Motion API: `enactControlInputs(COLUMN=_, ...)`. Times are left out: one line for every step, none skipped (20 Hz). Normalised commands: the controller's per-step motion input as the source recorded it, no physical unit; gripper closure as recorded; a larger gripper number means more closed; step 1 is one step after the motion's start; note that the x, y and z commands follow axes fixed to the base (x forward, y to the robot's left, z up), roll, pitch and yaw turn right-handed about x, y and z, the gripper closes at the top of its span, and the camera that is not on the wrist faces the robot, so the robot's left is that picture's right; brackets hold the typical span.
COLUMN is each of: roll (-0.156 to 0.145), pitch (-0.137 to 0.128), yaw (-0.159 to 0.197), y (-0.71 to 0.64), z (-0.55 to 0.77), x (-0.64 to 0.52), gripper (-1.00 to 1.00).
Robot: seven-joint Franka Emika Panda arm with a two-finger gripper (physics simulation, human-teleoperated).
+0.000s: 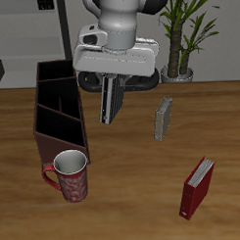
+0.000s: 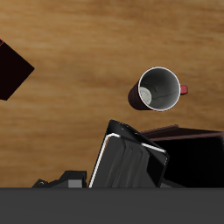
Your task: Place the striped book into the right desk caddy's front compartment
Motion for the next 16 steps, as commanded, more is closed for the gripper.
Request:
enactControlInputs(roll=-0.025, pitch=-0.012, yaw=0.078, y=-0.08, z=0.25, x=-0.49, gripper=1.0)
enactControlInputs(roll=-0.035, pitch=-0.047, yaw=0.182, y=-0.18, z=0.25, x=-0.32, gripper=1.0)
enactControlInputs(roll=-0.029, pitch=-0.029, yaw=0.07, y=-0.12, z=0.22, x=-0.39, gripper=1.0)
enactControlInputs(roll=-0.039, pitch=-0.054, yaw=0.111, y=-0.13, z=0.22, x=-0.41, gripper=1.0)
enactControlInputs(roll=0.0, pitch=0.0, yaw=0.0, y=-0.06, z=-0.01, x=0.09, gripper=1.0)
enactControlInputs(roll=-0.051, pitch=-0.04, yaw=0.129, y=-0.06, z=0.2, x=-0.49, gripper=1.0)
enactControlInputs(roll=-0.019, pitch=-0.029, yaw=0.059, y=-0.1, z=0.23, x=-0.42, gripper=1.0)
enactControlInputs(roll=0.01, pitch=-0.044, yaw=0.066, y=-0.11, z=0.15, x=-0.14, gripper=1.0)
enactControlInputs(roll=-0.014, pitch=-0.065, yaw=0.162, y=-0.04, z=0.2, x=-0.37, gripper=1.0)
enactControlInputs(roll=-0.014, pitch=-0.007, yaw=0.056, y=-0.07, z=0.15, x=-0.44, gripper=1.0)
enactControlInputs(roll=-0.032, pitch=-0.025, yaw=0.098, y=0.0, z=0.12, x=-0.47, gripper=1.0)
enactControlInputs(roll=-0.031, pitch=-0.06, yaw=0.207, y=-0.14, z=0.13, x=-0.37, gripper=1.0)
enactControlInputs(roll=-0.076, pitch=-0.023, yaw=0.035, y=-0.19, z=0.12, x=-0.46, gripper=1.0)
enactControlInputs(roll=-0.029, pitch=0.033, yaw=0.022, y=-0.21, z=0.04, x=-0.34, gripper=1.0)
enactControlInputs(roll=-0.047, pitch=-0.025, yaw=0.102, y=-0.23, z=0.04, x=-0.32, gripper=1.0)
enactControlInputs(roll=-0.09, pitch=-0.018, yaw=-0.006, y=-0.28, z=0.0, x=-0.35, gripper=1.0)
